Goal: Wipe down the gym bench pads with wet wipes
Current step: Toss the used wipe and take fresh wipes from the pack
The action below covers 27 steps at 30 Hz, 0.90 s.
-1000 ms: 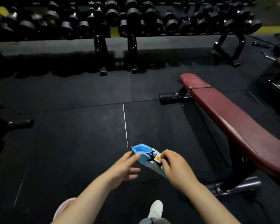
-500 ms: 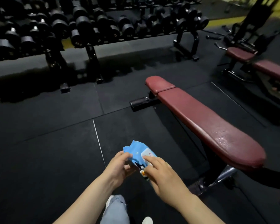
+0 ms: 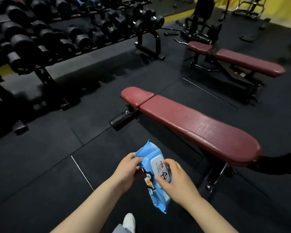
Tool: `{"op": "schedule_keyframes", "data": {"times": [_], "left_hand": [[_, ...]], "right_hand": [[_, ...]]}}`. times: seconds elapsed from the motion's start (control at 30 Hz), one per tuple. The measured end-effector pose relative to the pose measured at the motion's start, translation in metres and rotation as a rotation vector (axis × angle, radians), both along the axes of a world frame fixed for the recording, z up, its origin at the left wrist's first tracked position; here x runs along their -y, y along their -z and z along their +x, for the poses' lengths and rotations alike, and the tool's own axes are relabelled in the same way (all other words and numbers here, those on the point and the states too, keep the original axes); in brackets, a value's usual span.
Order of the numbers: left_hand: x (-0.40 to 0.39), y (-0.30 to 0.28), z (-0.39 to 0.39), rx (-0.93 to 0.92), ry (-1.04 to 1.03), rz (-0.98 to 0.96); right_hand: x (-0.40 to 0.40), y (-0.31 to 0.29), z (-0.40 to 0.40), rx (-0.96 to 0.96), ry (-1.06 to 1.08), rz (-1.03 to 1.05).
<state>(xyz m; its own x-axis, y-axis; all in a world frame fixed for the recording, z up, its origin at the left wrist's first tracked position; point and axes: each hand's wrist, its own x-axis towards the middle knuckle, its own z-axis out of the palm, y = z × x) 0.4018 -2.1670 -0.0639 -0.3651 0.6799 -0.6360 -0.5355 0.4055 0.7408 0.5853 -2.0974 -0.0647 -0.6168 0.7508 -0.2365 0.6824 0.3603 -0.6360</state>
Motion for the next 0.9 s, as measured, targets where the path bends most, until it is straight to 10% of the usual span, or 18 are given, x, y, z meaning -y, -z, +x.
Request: {"op": "schedule_keyframes", "data": {"times": [0.73,0.9], "left_hand": [[-0.044,0.009,-0.041,0.025,0.317,0.042],[-0.045,0.004,-0.028,0.112,0.304,0.026]], "right_hand": [[-0.008,-0.001,0.010,-0.112,0.499,0.076],[0.000,-0.010,0.015,0.033,0.259,0.562]]}}
